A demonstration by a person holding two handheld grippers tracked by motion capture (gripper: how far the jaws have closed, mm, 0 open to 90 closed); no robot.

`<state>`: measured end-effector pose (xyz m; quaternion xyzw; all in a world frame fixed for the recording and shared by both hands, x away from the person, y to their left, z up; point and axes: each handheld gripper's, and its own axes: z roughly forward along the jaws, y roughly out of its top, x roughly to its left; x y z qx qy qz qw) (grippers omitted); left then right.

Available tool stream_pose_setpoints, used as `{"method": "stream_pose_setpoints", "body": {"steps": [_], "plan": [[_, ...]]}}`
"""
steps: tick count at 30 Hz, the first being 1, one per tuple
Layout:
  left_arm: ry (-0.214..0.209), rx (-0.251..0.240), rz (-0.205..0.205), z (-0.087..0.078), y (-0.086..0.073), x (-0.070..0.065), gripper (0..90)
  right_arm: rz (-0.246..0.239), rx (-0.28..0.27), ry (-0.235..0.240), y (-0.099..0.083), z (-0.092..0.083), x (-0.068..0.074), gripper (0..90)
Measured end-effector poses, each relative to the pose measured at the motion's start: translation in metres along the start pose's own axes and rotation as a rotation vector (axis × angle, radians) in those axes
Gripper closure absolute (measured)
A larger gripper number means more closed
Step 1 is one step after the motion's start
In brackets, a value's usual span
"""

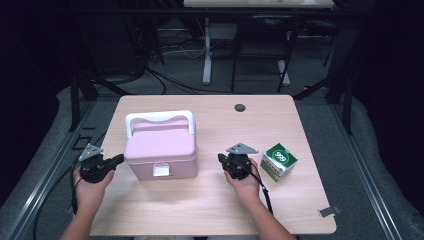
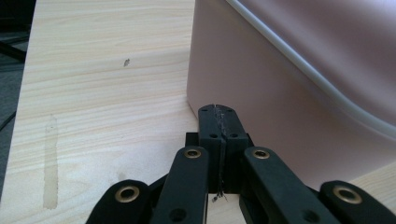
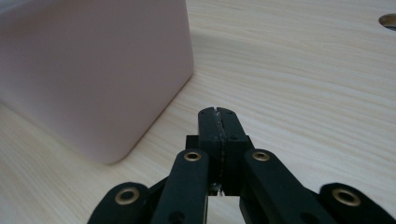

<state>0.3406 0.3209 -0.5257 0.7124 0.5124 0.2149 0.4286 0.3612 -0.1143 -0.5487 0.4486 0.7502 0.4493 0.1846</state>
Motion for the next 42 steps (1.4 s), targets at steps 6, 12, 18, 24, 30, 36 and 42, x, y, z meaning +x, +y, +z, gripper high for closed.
{"method": "stream_pose_setpoints", "body": {"steps": [6,12,18,24,30,36,42], "plan": [[-0.022,-0.001,0.004,-0.002,0.001,-0.002,90.0,0.023,0.003,0.012,0.01,0.013,0.002,90.0],[-0.039,-0.008,0.011,0.0,0.004,-0.007,90.0,-0.017,0.013,0.031,0.014,0.027,0.011,90.0],[-0.051,-0.002,0.016,0.003,0.005,-0.01,90.0,-0.017,0.015,0.021,0.017,0.034,0.014,90.0],[-0.042,-0.002,0.012,0.005,0.007,-0.013,90.0,-0.03,0.002,0.053,0.023,0.034,0.019,90.0],[-0.044,-0.012,0.016,0.005,0.006,-0.016,90.0,-0.045,-0.011,0.095,0.026,0.034,0.028,90.0],[-0.035,-0.016,0.004,0.006,0.007,-0.02,90.0,-0.047,-0.017,0.066,0.028,0.035,0.034,90.0],[-0.024,-0.017,-0.009,0.005,0.006,-0.022,90.0,-0.013,-0.013,0.084,0.027,0.035,0.034,90.0]]}}
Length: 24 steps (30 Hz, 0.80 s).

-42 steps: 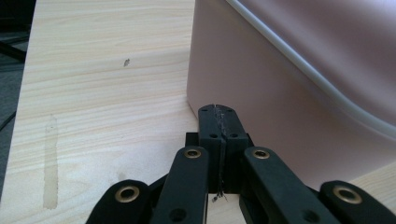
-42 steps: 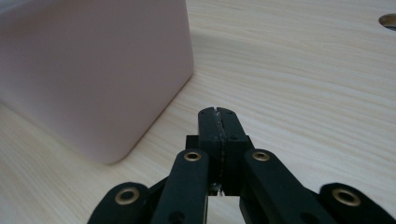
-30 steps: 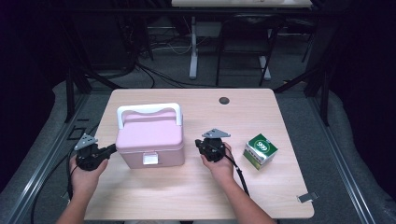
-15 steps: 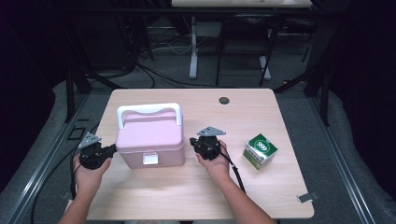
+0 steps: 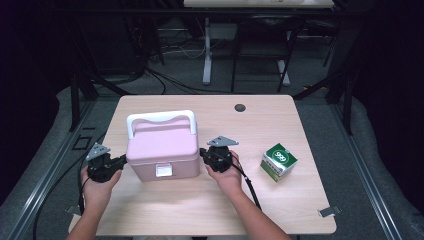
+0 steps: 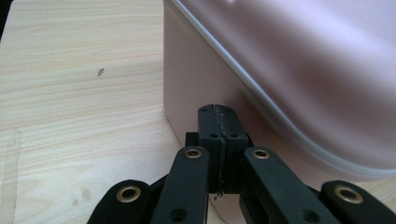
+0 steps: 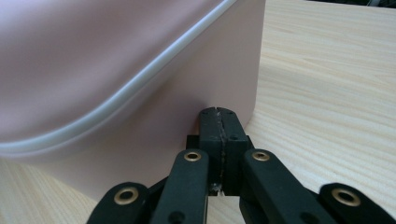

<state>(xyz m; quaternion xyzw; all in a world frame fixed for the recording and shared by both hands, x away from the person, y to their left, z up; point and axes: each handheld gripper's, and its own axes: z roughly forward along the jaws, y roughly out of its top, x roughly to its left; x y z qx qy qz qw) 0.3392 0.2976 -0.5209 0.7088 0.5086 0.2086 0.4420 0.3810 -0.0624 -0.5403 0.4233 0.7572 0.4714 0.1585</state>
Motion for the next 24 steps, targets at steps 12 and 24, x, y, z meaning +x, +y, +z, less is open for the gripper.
{"method": "stream_pose_setpoints", "body": {"steps": [12,24], "plan": [[-0.007,0.007,0.001,-0.005,-0.004,-0.007,90.0,0.002,0.0,-0.036,-0.003,-0.006,0.006,90.0],[-0.053,0.017,-0.018,-0.004,-0.006,-0.019,90.0,0.03,0.007,-0.062,-0.011,-0.023,0.004,90.0]]}}
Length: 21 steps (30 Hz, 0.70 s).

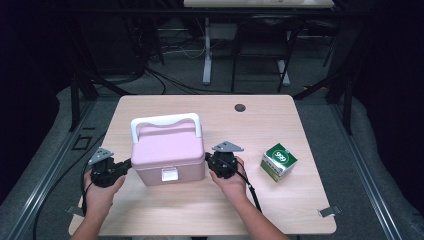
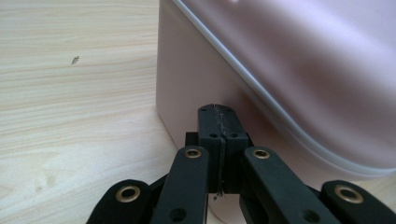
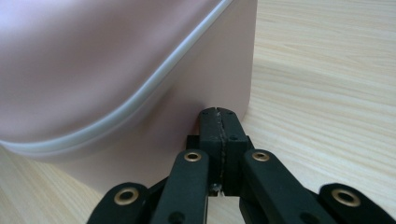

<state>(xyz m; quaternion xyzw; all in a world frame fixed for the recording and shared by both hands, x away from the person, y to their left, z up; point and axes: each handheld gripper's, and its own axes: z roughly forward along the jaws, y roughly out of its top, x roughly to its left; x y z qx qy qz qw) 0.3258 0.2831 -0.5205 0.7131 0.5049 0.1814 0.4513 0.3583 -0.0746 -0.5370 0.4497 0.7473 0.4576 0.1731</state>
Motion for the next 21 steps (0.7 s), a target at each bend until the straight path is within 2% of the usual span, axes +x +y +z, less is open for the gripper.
{"method": "stream_pose_setpoints", "body": {"steps": [3,5,9,11,18,19,21], "plan": [[-0.01,0.005,0.001,0.001,0.0,-0.004,90.0,0.007,0.001,-0.005,-0.003,-0.006,-0.001,90.0],[-0.005,0.004,-0.008,0.002,0.0,-0.007,90.0,0.009,0.005,-0.009,-0.005,-0.011,-0.002,90.0],[0.001,0.007,0.0,0.003,0.0,-0.014,90.0,0.005,0.009,-0.021,-0.008,-0.019,-0.002,90.0],[-0.006,0.008,0.003,0.004,-0.001,-0.017,90.0,0.011,0.004,-0.01,-0.01,-0.023,-0.003,90.0],[-0.028,0.018,-0.002,0.005,-0.002,-0.028,90.0,0.014,-0.004,-0.024,-0.016,-0.037,-0.005,90.0],[-0.034,0.019,0.002,0.005,-0.002,-0.03,90.0,0.012,0.004,-0.042,-0.017,-0.04,-0.006,90.0],[-0.04,0.022,0.007,0.006,-0.003,-0.034,90.0,0.013,0.005,-0.021,-0.018,-0.044,-0.008,90.0]]}}
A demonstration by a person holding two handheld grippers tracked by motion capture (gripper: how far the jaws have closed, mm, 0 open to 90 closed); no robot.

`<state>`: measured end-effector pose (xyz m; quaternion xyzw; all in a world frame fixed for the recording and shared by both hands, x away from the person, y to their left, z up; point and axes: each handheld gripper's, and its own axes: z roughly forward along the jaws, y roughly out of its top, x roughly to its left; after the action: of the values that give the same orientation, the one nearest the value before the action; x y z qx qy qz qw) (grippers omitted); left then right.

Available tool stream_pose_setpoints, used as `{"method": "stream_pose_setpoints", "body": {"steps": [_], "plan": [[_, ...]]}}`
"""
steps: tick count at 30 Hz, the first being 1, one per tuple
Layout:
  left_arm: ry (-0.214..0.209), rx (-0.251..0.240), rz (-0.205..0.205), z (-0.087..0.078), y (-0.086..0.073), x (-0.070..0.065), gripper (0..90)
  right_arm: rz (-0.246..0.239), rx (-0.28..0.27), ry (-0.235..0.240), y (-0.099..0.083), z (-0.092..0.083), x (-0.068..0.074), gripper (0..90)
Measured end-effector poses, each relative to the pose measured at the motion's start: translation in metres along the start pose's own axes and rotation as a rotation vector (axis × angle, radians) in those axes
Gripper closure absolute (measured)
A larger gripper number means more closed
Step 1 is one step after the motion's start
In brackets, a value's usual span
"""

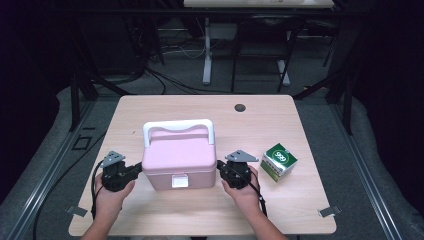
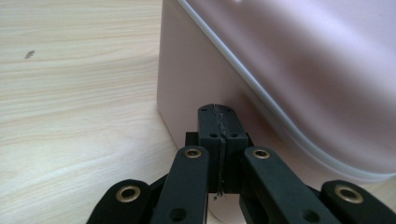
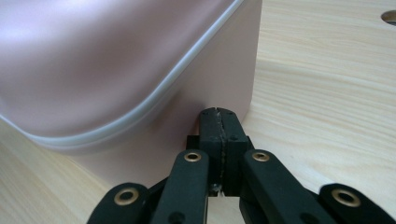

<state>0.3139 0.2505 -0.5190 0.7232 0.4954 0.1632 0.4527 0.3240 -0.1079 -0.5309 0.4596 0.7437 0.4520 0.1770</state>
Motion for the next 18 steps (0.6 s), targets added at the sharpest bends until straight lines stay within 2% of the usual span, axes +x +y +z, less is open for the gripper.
{"method": "stream_pose_setpoints", "body": {"steps": [3,8,10,15,18], "plan": [[-0.017,0.007,0.015,0.0,-0.001,-0.008,90.0,0.007,0.002,-0.033,-0.004,-0.008,-0.002,90.0],[-0.044,0.016,0.027,0.001,-0.003,-0.019,90.0,0.018,-0.018,-0.037,-0.015,-0.023,-0.006,90.0],[-0.056,0.018,0.031,0.002,-0.004,-0.023,90.0,0.031,-0.023,-0.025,-0.019,-0.029,-0.008,90.0],[-0.083,0.023,0.046,0.003,-0.006,-0.034,90.0,0.031,-0.02,-0.051,-0.027,-0.043,-0.012,90.0],[-0.092,0.025,0.051,0.002,-0.008,-0.04,90.0,0.03,-0.02,-0.05,-0.031,-0.05,-0.013,90.0]]}}
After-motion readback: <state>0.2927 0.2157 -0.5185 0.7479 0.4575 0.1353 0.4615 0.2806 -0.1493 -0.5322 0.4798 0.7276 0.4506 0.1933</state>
